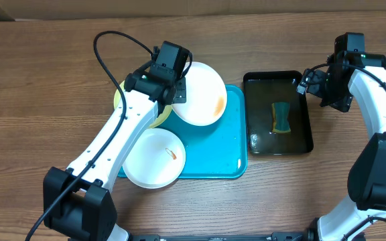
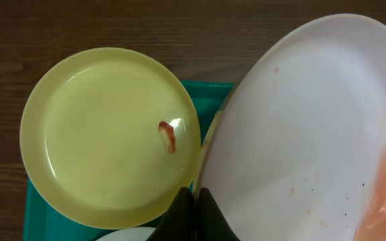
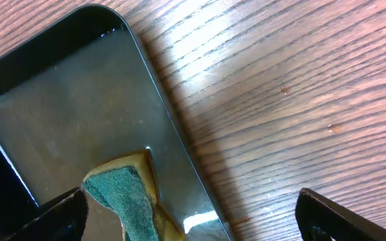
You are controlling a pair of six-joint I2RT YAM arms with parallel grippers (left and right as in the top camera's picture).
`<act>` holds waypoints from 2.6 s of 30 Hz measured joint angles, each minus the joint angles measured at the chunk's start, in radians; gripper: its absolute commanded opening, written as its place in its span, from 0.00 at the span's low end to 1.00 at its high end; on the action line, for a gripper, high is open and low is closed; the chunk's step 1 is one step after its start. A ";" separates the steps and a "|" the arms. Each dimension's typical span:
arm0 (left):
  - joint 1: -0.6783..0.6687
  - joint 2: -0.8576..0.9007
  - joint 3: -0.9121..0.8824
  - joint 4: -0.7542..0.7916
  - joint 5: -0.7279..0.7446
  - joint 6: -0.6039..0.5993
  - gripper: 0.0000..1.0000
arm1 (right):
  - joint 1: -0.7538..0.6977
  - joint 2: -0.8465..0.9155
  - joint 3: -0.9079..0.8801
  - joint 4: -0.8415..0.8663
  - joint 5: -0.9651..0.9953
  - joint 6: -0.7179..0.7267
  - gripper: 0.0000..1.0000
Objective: Clean dirty plates on tray and stack at the side
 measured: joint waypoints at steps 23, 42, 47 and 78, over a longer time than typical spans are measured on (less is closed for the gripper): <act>-0.199 0.040 0.087 0.111 -0.061 0.000 0.04 | -0.005 0.000 0.000 0.094 -0.035 0.011 1.00; -0.424 0.110 0.088 0.370 -0.414 0.174 0.04 | -0.318 0.000 0.000 0.079 -0.135 0.131 1.00; -0.477 0.111 0.088 0.492 -0.532 0.304 0.04 | -0.318 0.000 0.000 0.079 -0.140 0.132 1.00; -0.628 0.337 0.097 1.271 -0.967 1.286 0.04 | -0.318 0.000 0.000 0.079 -0.141 0.131 1.00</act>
